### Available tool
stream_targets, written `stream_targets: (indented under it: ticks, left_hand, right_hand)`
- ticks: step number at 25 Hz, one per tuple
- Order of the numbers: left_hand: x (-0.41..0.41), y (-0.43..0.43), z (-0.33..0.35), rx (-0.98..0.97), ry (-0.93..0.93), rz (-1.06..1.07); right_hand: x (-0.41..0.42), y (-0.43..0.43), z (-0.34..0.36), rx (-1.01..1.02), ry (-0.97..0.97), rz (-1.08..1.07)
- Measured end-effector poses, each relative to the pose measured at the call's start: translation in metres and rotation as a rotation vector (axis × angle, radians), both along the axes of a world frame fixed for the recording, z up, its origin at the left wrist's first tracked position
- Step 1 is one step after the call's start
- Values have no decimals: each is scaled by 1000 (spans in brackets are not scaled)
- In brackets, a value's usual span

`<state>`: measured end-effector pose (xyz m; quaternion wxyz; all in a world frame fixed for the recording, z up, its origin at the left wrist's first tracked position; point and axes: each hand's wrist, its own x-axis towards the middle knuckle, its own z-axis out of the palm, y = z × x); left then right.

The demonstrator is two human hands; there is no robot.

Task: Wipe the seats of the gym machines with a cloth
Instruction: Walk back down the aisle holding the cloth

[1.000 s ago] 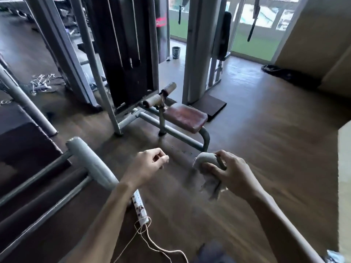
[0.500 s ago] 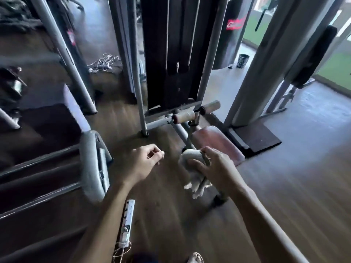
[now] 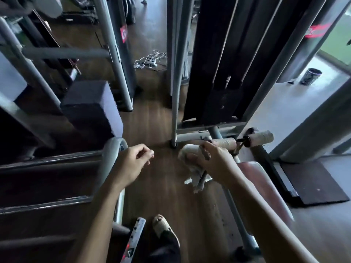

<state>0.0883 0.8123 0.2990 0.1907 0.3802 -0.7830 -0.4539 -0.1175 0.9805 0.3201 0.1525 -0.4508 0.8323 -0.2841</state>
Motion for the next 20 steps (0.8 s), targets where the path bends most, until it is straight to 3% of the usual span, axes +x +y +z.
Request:
stream_targets:
  ticks: [9, 20]
  left_hand:
    - [-92, -235, 20, -35, -99, 76]
    - [-203, -496, 3, 3, -113, 196]
  right_hand:
    - [-97, -261, 9, -8, -124, 72]
    - [-235, -556, -9, -32, -112, 193]
